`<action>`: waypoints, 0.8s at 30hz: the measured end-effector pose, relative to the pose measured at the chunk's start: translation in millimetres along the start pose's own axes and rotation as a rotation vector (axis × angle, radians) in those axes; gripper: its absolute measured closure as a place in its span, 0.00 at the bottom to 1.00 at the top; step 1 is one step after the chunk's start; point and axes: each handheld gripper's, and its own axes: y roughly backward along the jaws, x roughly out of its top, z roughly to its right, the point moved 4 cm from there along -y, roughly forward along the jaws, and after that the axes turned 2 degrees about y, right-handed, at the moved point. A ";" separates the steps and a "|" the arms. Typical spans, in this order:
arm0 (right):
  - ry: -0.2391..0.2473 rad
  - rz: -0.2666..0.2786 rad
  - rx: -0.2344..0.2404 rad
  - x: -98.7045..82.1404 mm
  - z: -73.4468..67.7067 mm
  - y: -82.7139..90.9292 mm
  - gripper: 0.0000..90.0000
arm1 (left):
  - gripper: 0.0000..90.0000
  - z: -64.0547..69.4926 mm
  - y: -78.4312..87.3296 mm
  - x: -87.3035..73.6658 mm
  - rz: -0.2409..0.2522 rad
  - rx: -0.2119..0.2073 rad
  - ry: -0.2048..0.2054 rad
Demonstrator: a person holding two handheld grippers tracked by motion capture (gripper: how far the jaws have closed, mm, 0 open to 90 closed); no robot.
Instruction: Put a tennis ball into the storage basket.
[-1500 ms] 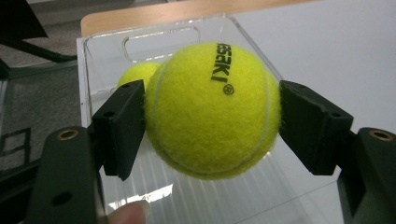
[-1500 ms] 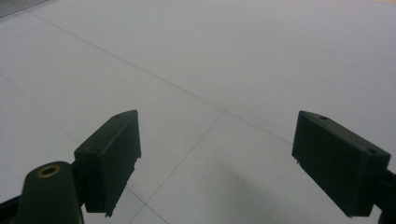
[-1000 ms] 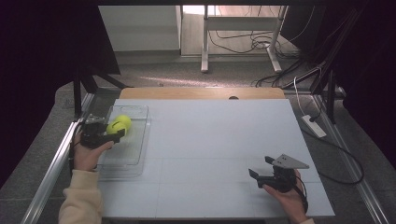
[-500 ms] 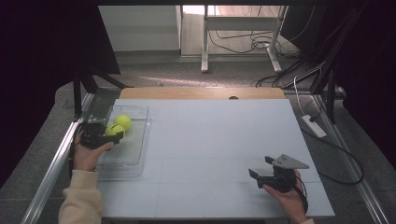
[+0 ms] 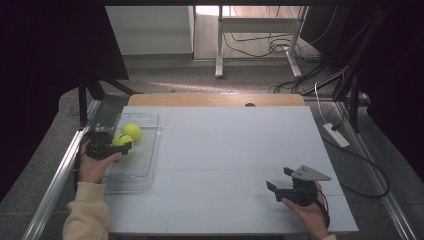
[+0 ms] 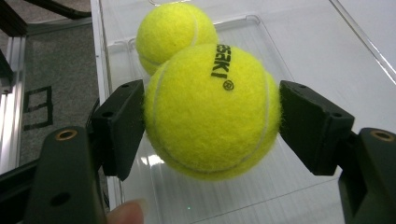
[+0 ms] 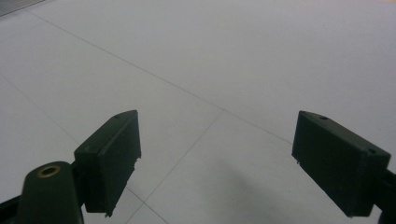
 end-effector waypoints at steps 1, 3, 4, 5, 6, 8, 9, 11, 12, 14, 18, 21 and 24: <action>0.000 0.000 0.000 0.0 -0.1 0.1 0.17 | 0.30 0.1 0.3 0.2 0.005 0.000 0.000; -0.001 0.000 0.000 0.0 0.0 0.3 0.17 | 0.28 0.7 2.1 1.1 0.016 -0.016 0.000; -0.001 0.000 0.000 0.0 0.0 0.3 0.17 | 0.24 1.5 2.7 1.6 0.014 -0.031 0.005; -0.001 0.000 0.001 0.0 -0.1 0.3 0.17 | 0.20 2.4 3.4 2.1 0.005 -0.045 0.006; 0.000 0.000 0.001 0.0 -0.2 0.2 0.17 | 0.17 3.0 4.0 2.4 0.005 -0.047 0.010; 0.002 -0.001 0.001 0.1 -0.4 -0.1 0.17 | 0.15 3.8 4.3 3.3 0.007 -0.041 0.021; 0.002 -0.001 0.001 0.1 -0.4 -0.1 0.17 | 0.13 3.8 4.3 3.3 0.007 -0.041 0.021; 0.003 0.000 0.002 0.1 -0.6 0.1 0.17 | 0.13 4.3 5.1 4.1 0.018 -0.049 0.025; 0.002 0.000 0.002 0.1 -0.5 0.3 0.17 | 0.13 4.6 5.5 4.4 0.022 -0.053 0.023; 0.000 0.000 0.001 0.0 0.0 0.5 0.17 | 0.12 5.1 6.3 5.0 0.033 -0.051 0.021; 0.001 0.000 0.002 0.0 -0.2 0.2 0.17 | 0.13 6.6 8.1 6.0 0.045 -0.054 0.018; 0.002 0.000 0.002 0.0 -0.3 0.3 0.17 | 0.13 7.8 8.9 6.6 0.055 -0.055 0.018; 0.000 0.001 0.001 0.0 0.2 0.4 0.17 | 0.15 9.6 10.4 7.5 0.068 -0.061 0.008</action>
